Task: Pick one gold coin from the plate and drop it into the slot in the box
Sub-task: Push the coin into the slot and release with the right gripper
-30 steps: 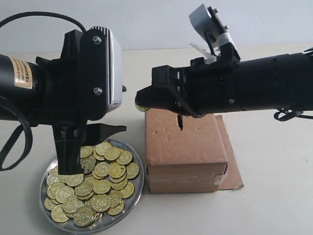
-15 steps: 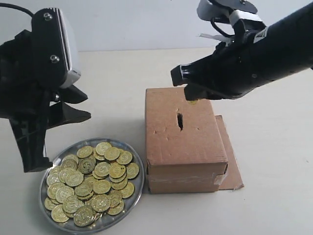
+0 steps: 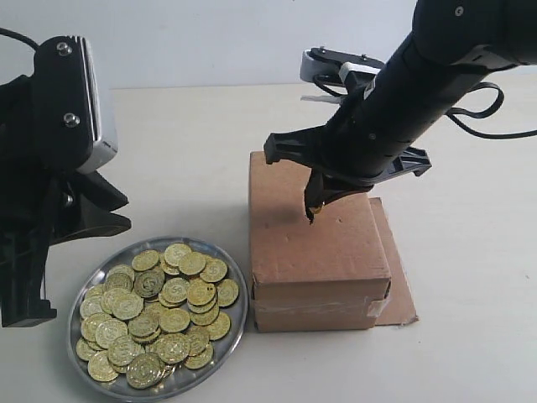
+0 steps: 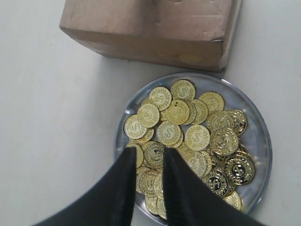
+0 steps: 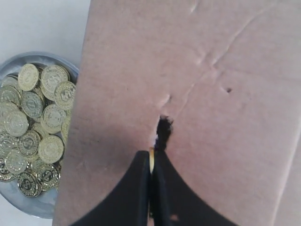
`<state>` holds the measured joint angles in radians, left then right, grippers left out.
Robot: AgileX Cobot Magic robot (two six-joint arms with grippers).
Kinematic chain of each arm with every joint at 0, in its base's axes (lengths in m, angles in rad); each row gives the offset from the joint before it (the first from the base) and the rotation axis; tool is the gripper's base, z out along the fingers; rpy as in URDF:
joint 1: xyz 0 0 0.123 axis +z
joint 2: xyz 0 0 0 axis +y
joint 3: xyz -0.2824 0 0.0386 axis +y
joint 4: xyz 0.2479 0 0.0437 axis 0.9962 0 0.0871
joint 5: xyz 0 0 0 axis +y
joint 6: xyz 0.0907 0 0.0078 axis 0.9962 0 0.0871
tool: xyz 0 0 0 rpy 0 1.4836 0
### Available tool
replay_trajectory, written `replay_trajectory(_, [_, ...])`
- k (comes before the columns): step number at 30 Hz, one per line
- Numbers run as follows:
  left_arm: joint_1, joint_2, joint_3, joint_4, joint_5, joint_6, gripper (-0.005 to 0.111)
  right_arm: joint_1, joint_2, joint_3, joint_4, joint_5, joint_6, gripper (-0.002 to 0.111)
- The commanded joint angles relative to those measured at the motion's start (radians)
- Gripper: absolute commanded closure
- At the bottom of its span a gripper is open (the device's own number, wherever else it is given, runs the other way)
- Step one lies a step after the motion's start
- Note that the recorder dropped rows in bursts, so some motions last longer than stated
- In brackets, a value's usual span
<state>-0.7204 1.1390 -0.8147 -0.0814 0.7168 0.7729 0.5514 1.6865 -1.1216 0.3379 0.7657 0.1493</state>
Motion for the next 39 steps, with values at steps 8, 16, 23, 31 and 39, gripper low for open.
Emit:
replay_trajectory(8, [0.003, -0.008, -0.002, 0.000, 0.005, -0.012, 0.085, -0.004, 0.004, -0.012, 0.024, -0.041, -0.009, 0.108])
replay_trajectory(16, [0.003, -0.008, -0.002, 0.000, 0.005, -0.012, 0.085, -0.004, 0.008, -0.012, 0.019, -0.050, -0.006, 0.108])
replay_trajectory(23, [0.003, -0.008, -0.002, 0.000, 0.005, -0.012, 0.085, -0.004, 0.036, -0.012, 0.011, -0.052, 0.014, 0.108])
replay_trajectory(31, [0.003, -0.008, -0.002, 0.000, 0.005, -0.012, 0.085, -0.004, 0.033, -0.012, -0.060, -0.052, 0.048, 0.108])
replay_trajectory(39, [0.003, -0.008, -0.002, 0.000, 0.005, -0.012, 0.085, -0.004, 0.035, -0.012, -0.055, -0.052, 0.048, 0.108])
